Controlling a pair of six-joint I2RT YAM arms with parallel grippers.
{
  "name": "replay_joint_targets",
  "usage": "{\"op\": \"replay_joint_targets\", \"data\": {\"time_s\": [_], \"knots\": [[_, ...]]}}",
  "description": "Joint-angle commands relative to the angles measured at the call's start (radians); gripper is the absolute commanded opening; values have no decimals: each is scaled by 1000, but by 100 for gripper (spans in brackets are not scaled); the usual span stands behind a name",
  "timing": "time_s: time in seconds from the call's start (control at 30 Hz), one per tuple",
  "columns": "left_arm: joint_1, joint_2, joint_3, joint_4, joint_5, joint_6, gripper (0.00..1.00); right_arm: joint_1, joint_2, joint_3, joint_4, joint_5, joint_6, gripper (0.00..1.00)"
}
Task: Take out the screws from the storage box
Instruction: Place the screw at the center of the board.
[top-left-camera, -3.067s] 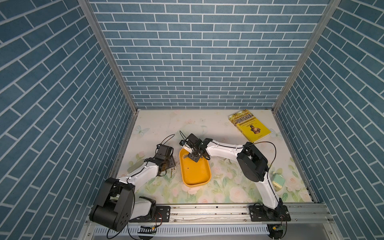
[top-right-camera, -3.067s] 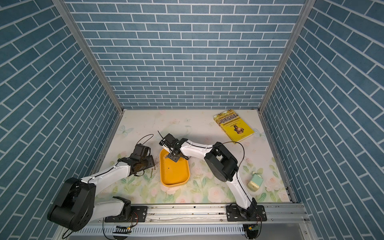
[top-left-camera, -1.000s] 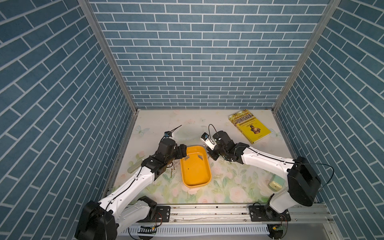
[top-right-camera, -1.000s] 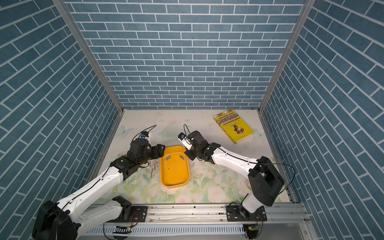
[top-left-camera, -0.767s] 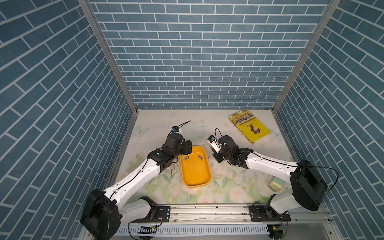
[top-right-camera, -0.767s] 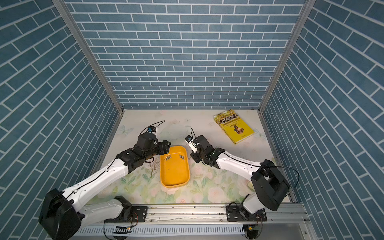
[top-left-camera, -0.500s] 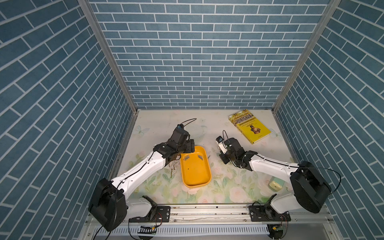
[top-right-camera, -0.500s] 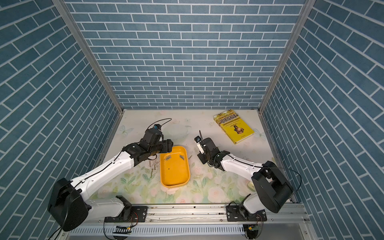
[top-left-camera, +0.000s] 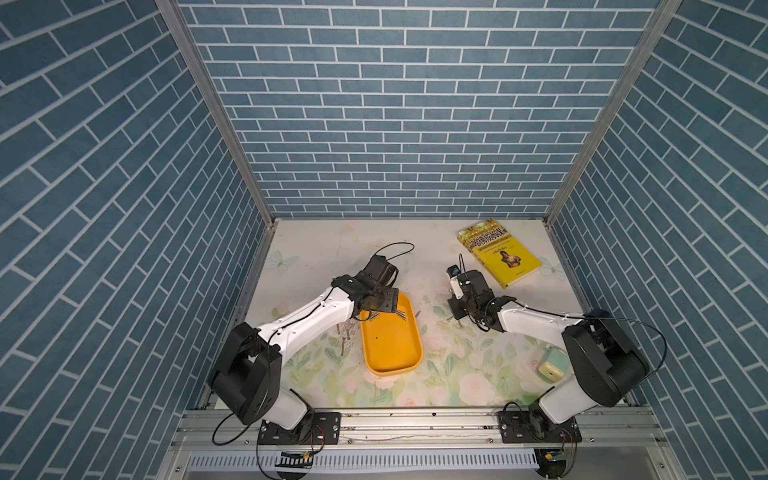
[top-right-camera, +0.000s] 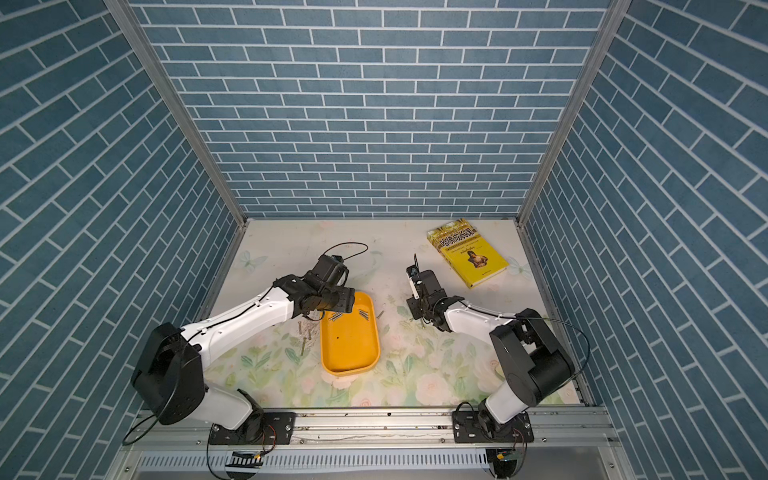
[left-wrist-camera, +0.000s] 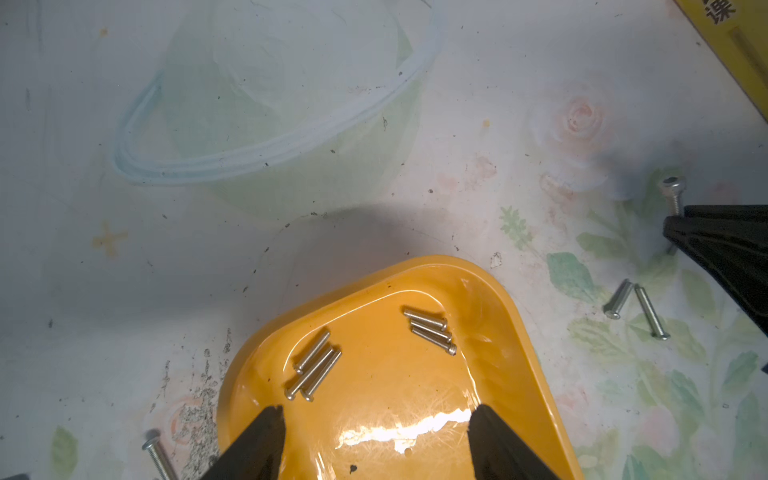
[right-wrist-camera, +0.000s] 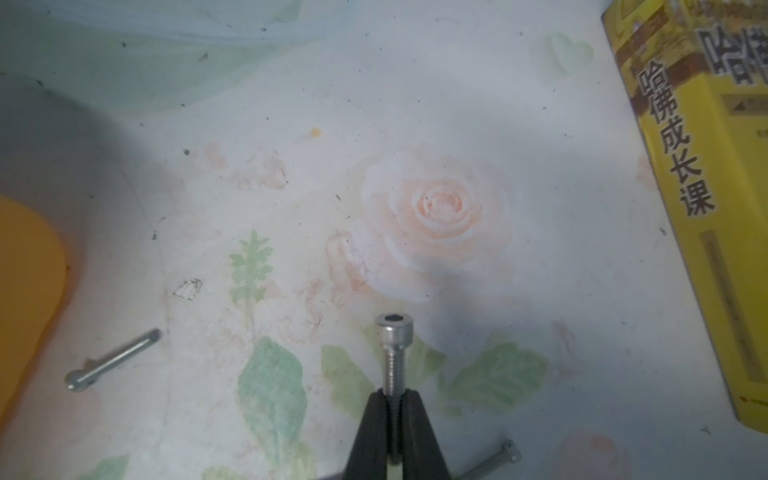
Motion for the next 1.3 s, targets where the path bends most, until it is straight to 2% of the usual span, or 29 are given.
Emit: {"op": "replay_joint_targets", "data": {"time_s": [0.0, 0.43, 0.7, 0.9, 1.0, 1.1, 1.27], "knots": [[-15, 11, 30, -48, -14, 20, 75, -3, 32, 24, 11, 5, 35, 0], [-42, 64, 25, -92, -46, 18, 75, -20, 114, 39, -19, 9, 74, 0], [-68, 120, 59, -113, -53, 19, 74, -19, 100, 31, -6, 6, 74, 2], [-68, 173, 74, -123, -87, 7, 71, -19, 51, 1, 31, -2, 70, 10], [-68, 200, 73, -107, -79, 7, 68, -19, 2, -27, 55, -8, 68, 22], [-68, 231, 77, -100, -80, 12, 66, -19, -62, -70, 90, -5, 69, 30], [-68, 278, 84, -100, -113, 14, 64, -21, -157, -126, 139, 2, 65, 35]]}}
